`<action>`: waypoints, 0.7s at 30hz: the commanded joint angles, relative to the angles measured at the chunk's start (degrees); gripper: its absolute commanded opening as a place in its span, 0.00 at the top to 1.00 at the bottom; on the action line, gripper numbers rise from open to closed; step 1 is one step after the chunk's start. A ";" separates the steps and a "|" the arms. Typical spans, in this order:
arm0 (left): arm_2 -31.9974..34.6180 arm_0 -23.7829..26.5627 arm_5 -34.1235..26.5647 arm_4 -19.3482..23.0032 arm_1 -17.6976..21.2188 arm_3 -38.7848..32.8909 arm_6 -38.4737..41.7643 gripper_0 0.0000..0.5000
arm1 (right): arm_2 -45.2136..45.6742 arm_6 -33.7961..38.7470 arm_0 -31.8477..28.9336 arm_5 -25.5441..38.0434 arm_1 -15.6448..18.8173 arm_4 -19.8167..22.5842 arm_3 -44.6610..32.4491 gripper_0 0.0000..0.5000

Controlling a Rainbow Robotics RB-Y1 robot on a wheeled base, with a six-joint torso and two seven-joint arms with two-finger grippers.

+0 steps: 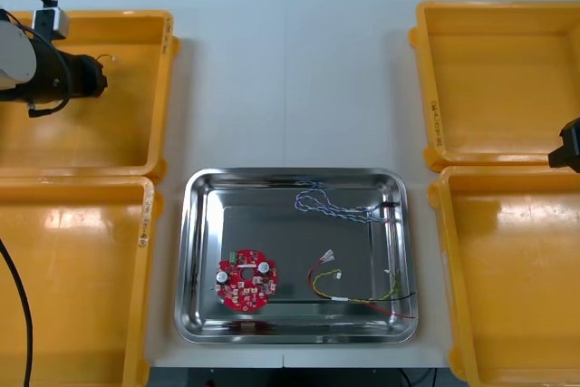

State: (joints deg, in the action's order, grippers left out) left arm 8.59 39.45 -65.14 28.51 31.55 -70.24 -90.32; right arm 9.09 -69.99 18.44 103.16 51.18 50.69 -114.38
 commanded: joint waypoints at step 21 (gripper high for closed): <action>-0.85 -0.86 1.42 -0.12 0.27 0.28 2.26 0.07 | 1.80 -1.38 -0.25 -0.07 2.35 0.02 -1.28 0.00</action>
State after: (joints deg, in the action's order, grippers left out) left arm 8.27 39.39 -64.68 28.56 31.54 -69.35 -90.33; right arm 9.09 -69.99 18.44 103.16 51.18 50.69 -114.38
